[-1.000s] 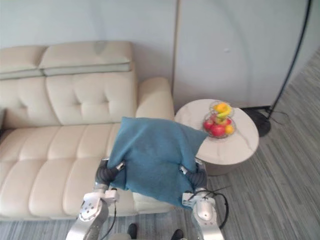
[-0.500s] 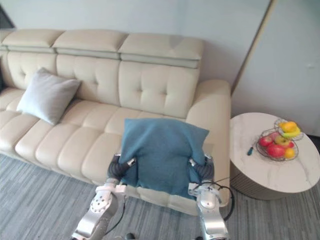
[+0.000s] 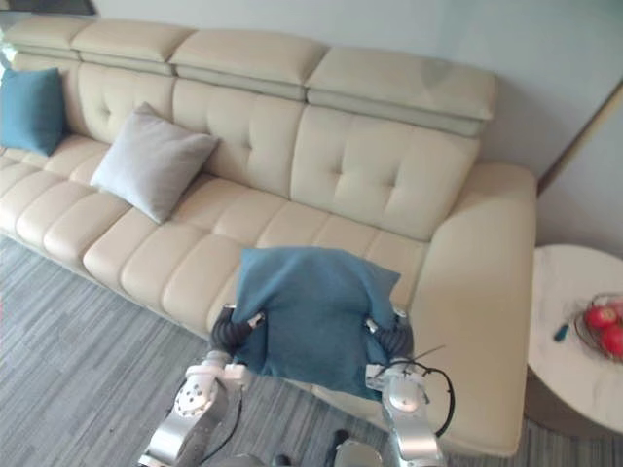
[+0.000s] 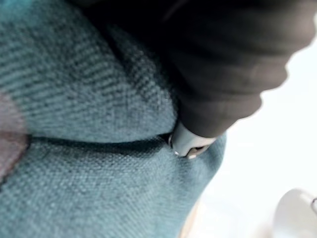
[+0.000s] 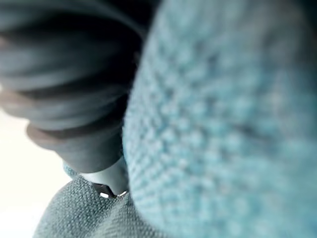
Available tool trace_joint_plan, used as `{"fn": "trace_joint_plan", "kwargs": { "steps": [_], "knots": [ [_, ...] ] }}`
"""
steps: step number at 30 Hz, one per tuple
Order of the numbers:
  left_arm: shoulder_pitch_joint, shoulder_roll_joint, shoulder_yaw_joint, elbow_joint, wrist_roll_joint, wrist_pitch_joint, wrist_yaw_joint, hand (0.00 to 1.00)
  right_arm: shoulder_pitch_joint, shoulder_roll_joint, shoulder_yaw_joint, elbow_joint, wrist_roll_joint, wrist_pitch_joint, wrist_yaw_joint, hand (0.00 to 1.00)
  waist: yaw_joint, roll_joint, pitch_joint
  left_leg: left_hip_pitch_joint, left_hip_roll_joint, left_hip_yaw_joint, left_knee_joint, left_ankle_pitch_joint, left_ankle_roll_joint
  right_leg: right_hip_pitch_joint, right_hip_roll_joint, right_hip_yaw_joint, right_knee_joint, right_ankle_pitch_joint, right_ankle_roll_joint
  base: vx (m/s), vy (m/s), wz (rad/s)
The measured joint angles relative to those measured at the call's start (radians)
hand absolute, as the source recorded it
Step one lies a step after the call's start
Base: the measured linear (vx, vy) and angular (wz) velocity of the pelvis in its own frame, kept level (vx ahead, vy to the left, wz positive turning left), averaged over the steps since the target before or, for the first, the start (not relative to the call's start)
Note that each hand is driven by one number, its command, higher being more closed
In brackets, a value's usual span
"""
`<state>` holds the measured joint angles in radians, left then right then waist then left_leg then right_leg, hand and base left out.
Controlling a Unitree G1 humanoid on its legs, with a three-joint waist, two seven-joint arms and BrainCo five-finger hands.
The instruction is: Pick up cushions and gather them together orderly.
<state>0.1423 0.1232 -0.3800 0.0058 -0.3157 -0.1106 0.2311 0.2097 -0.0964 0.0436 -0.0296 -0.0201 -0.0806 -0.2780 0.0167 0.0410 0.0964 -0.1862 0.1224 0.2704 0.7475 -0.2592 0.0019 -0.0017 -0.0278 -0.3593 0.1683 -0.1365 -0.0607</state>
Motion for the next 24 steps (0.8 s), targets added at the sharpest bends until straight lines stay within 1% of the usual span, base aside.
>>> {"fn": "trace_joint_plan", "kwargs": {
  "steps": [1,2,3,4,5,6,7,8,9,10,11,12,13,16,17,21,24],
  "knots": [
    [0.020,0.000,0.001,-0.035,0.000,0.000,0.000,1.00,-0.001,0.003,-0.001,-0.042,0.000,-0.001,-0.003,1.00,0.016,-0.002,-0.002,-0.042,0.046,-0.012,0.087,-0.029,-0.001,0.018,0.010,0.030,-0.005,-0.004,-0.005,0.21,0.072,-0.64],
    [0.025,-0.001,0.000,-0.048,0.000,-0.001,-0.001,1.00,-0.002,0.004,-0.002,-0.058,0.000,-0.002,-0.006,1.00,0.022,-0.004,-0.003,-0.062,0.064,-0.023,0.094,-0.038,-0.005,0.021,0.010,0.046,-0.007,-0.004,-0.005,0.18,0.112,-0.82],
    [0.027,-0.005,0.001,-0.063,0.000,-0.004,-0.002,1.00,-0.005,0.004,-0.003,-0.081,0.000,-0.012,-0.008,1.00,0.030,-0.008,-0.003,-0.093,0.091,-0.056,0.051,-0.048,-0.021,0.021,0.005,0.072,-0.009,-0.003,-0.005,0.17,0.187,-0.75],
    [0.026,-0.007,0.003,-0.066,0.001,-0.008,-0.002,1.00,-0.009,0.008,-0.003,-0.085,0.000,-0.020,-0.008,1.00,0.033,-0.014,0.000,-0.095,0.099,-0.100,-0.031,-0.047,-0.022,0.022,-0.006,0.099,-0.007,-0.003,-0.003,0.16,0.228,-0.74],
    [0.027,-0.009,0.003,-0.066,0.001,-0.008,-0.002,1.00,-0.009,0.012,-0.003,-0.084,0.000,-0.020,-0.009,1.00,0.034,-0.013,-0.001,-0.093,0.097,-0.135,-0.097,-0.043,-0.026,0.023,-0.014,0.115,-0.003,-0.004,-0.002,0.16,0.307,-0.66],
    [0.026,-0.012,0.003,-0.067,0.001,-0.008,-0.002,1.00,-0.009,0.015,-0.003,-0.084,0.000,-0.021,-0.014,1.00,0.033,-0.011,-0.004,-0.079,0.082,-0.214,-0.237,-0.006,-0.040,0.022,-0.031,0.143,0.003,-0.005,0.031,0.16,0.355,-0.58],
    [0.028,-0.016,0.003,-0.068,0.002,-0.008,-0.002,1.00,-0.009,0.013,-0.004,-0.084,-0.001,-0.021,-0.017,1.00,0.034,0.004,-0.013,-0.054,0.074,-0.271,-0.337,0.070,-0.053,0.020,-0.035,0.168,0.004,-0.012,0.063,0.17,0.386,-0.66],
    [0.029,-0.019,0.002,-0.064,0.003,-0.007,-0.002,1.00,-0.012,0.011,-0.007,-0.072,-0.001,-0.021,-0.018,1.00,0.033,0.014,-0.019,-0.040,0.067,-0.330,-0.387,0.118,-0.169,0.019,-0.030,0.197,0.000,-0.020,0.110,0.17,0.383,-0.45],
    [0.030,-0.008,0.001,-0.056,0.006,-0.003,-0.001,1.00,-0.005,0.030,-0.009,-0.050,-0.001,-0.014,-0.019,1.00,0.025,-0.015,-0.026,-0.026,0.028,-0.336,-0.399,0.120,-0.155,0.018,-0.068,0.219,-0.007,-0.015,0.117,0.15,0.334,-0.27],
    [0.030,0.000,0.000,-0.056,0.011,-0.002,-0.001,1.00,0.008,0.054,-0.011,-0.050,-0.002,-0.013,-0.019,1.00,0.020,-0.040,-0.030,-0.019,-0.001,-0.310,-0.408,0.117,-0.139,0.019,-0.102,0.233,-0.015,-0.014,0.132,0.13,0.288,-0.12],
    [0.034,0.004,0.001,-0.056,0.011,-0.002,-0.001,1.00,0.008,0.055,-0.010,-0.050,-0.003,-0.008,-0.018,1.00,0.023,-0.048,-0.034,-0.015,-0.010,-0.291,-0.408,0.114,-0.131,0.019,-0.116,0.243,-0.016,-0.010,0.139,0.12,0.246,-0.28],
    [0.045,0.013,0.000,-0.056,0.011,-0.002,-0.001,1.00,0.008,0.064,-0.006,-0.050,-0.006,-0.006,-0.016,1.00,0.027,-0.049,-0.035,-0.002,-0.022,-0.265,-0.409,0.109,-0.121,0.020,-0.132,0.264,-0.017,-0.004,0.140,0.08,0.214,-0.41],
    [0.055,0.017,0.000,-0.056,0.013,-0.002,-0.001,1.00,0.010,0.064,-0.001,-0.050,-0.012,-0.005,-0.015,1.00,0.028,-0.050,-0.035,0.015,-0.032,-0.247,-0.414,0.102,-0.110,0.018,-0.143,0.276,-0.016,0.003,0.154,0.07,0.213,-0.40],
    [0.075,0.018,-0.002,-0.056,0.020,-0.003,-0.001,1.00,0.021,0.077,-0.001,-0.050,-0.022,-0.004,-0.005,1.00,0.031,-0.058,-0.042,0.049,-0.044,-0.206,-0.450,0.100,-0.104,0.010,-0.161,0.320,-0.017,-0.001,0.162,0.02,0.075,-0.38],
    [0.078,0.018,-0.003,-0.056,0.021,-0.003,-0.001,1.00,0.026,0.077,-0.001,-0.051,-0.022,-0.004,-0.005,1.00,0.032,-0.060,-0.048,0.049,-0.042,-0.195,-0.455,0.100,-0.104,0.001,-0.161,0.330,-0.019,-0.002,0.164,0.00,0.002,-0.45],
    [0.080,0.018,-0.012,-0.056,0.034,-0.001,-0.001,1.00,0.048,0.075,-0.002,-0.051,-0.037,-0.003,-0.005,1.00,0.016,-0.061,-0.058,0.050,-0.029,-0.172,-0.468,0.103,-0.107,-0.017,-0.142,0.360,-0.045,0.010,0.173,0.01,-0.026,-0.27],
    [0.079,0.018,-0.012,-0.056,0.043,0.002,-0.001,1.00,0.048,0.071,-0.002,-0.049,-0.067,-0.002,-0.007,1.00,0.007,-0.068,-0.062,0.048,-0.025,-0.170,-0.495,0.111,-0.108,-0.020,-0.134,0.372,-0.085,0.033,0.166,0.03,-0.021,-0.15]
  ]
}}
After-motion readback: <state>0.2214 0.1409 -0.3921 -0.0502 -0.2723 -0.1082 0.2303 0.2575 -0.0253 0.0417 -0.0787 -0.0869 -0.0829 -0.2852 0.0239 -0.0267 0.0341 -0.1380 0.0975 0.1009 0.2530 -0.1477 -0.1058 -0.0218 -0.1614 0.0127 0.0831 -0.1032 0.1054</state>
